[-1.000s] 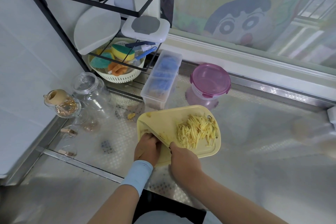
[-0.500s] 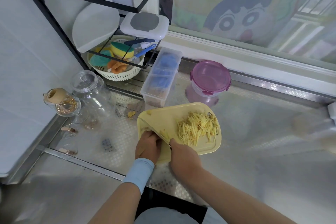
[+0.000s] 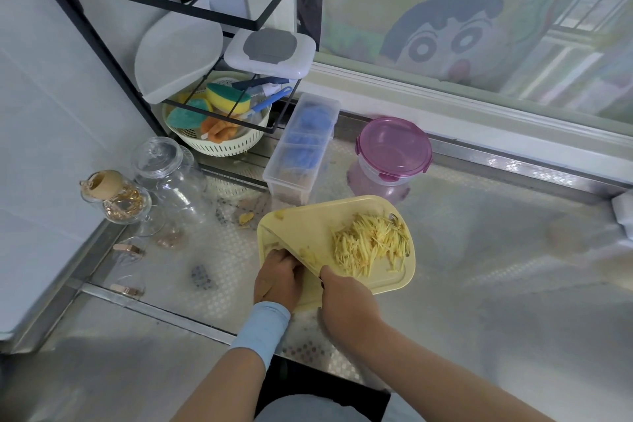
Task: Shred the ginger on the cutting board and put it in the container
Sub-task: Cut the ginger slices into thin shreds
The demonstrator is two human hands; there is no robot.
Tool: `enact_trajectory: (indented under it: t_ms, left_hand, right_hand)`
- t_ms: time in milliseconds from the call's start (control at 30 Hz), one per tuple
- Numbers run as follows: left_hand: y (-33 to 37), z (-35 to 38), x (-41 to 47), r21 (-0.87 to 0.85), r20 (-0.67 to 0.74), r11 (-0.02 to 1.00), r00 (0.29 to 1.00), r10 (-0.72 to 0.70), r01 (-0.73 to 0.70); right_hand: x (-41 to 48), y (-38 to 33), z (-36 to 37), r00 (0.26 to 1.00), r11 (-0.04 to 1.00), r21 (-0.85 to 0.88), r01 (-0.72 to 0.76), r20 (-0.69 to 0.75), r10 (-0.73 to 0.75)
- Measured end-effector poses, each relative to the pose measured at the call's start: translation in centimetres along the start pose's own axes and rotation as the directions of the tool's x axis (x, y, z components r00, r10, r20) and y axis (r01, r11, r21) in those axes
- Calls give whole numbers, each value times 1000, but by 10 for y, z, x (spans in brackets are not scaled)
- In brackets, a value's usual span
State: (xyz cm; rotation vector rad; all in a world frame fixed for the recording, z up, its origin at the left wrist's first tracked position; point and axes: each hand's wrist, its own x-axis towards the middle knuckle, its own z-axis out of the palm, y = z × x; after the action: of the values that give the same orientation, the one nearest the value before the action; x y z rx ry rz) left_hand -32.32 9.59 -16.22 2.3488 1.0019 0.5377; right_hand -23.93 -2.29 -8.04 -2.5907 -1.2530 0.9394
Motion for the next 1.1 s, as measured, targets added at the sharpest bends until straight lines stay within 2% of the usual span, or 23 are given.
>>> enact_trajectory:
  t_ms: [233,633,867,1100]
  left_hand:
    - [-4,2,0,13,-17,999,998,53,-53]
    - [-1,-3,4,31,6,997,998,64,-65]
    - [-4,-2,2,16,77,1000,997,-8,7]
    - [1,-4,2,65,12,995,997,75,-76]
  right_hand:
    - [4,-1,2,1000,1000,-6,-4,-2,4]
    - [4,3,2,1000,1000,-24,10,-16,-11]
    - [10,3,5,1000,1000,-27,8,-17,-9]
    - [-2,6,4,1000,1000,22,4,-13,-4]
